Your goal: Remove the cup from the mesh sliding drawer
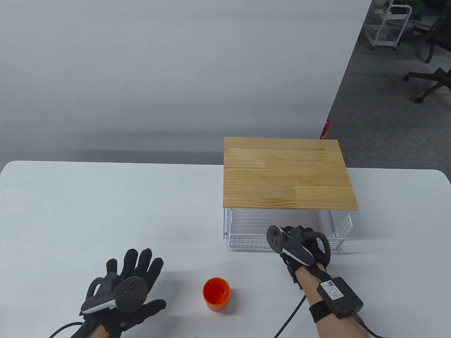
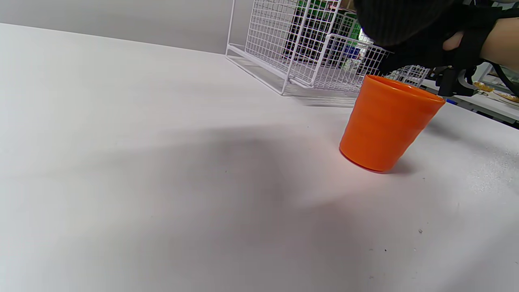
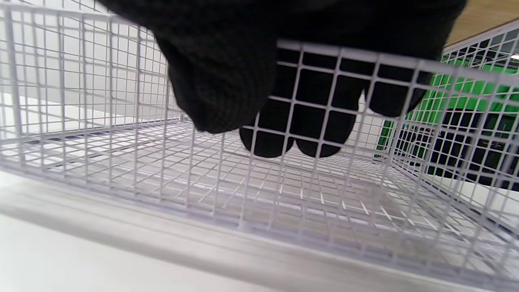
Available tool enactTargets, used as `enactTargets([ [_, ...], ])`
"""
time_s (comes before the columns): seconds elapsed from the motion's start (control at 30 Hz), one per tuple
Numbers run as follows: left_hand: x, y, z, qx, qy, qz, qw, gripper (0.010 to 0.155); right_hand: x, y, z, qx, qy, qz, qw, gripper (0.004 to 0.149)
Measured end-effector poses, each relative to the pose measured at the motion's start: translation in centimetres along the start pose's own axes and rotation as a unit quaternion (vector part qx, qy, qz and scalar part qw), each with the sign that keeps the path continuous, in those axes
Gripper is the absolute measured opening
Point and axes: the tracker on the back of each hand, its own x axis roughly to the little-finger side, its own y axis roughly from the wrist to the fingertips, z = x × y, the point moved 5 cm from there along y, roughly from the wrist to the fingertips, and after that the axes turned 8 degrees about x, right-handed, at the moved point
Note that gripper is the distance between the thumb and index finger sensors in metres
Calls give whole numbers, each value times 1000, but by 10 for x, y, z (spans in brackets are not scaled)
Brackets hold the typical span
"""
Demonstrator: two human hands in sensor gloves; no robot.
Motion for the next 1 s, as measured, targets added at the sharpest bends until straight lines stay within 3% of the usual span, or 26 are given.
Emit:
enactTargets([
  [1.0, 1, 1, 1, 7, -3, 0, 1000, 95, -3, 21, -6, 7, -30, -25, 999, 29],
])
